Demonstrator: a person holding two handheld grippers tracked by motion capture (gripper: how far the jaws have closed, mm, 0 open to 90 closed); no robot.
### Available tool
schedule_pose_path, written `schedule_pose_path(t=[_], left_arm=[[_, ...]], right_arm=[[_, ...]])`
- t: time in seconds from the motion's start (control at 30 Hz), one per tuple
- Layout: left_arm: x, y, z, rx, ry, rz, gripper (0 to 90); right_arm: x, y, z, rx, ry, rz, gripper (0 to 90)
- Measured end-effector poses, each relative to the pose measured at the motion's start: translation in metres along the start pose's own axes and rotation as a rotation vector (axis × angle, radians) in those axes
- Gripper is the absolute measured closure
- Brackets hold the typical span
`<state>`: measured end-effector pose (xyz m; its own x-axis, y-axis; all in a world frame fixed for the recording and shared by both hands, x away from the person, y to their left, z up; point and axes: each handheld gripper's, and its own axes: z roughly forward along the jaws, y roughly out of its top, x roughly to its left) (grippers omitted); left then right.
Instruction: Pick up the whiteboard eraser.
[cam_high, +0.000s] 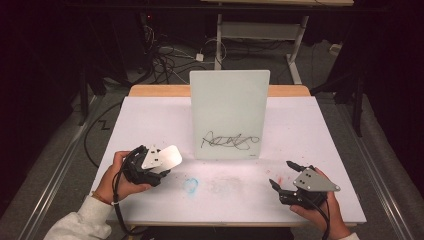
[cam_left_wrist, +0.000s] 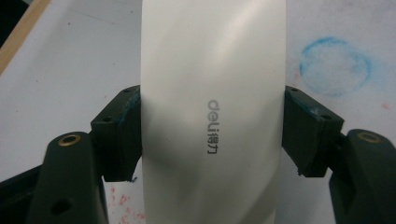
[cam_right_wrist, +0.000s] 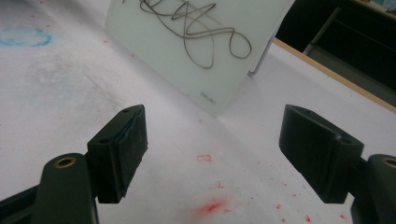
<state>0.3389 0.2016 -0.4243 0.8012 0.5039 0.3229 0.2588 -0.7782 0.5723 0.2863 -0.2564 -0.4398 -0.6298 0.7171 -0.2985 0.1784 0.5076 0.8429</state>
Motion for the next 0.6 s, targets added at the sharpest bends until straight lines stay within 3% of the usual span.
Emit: schedule_pose_path(t=[0.37,0.6], left_arm=[[-0.003,0.005,-0.004,-0.123,0.072,-0.050,29.1],[-0.012,0.011,-0.001,-0.109,0.100,-0.021,29.2]], right_arm=[[-0.001,0.002,0.005,0.002,-0.006,0.004,24.3],[-0.002,0.002,0.005,-0.004,-0.011,0.004,24.0]])
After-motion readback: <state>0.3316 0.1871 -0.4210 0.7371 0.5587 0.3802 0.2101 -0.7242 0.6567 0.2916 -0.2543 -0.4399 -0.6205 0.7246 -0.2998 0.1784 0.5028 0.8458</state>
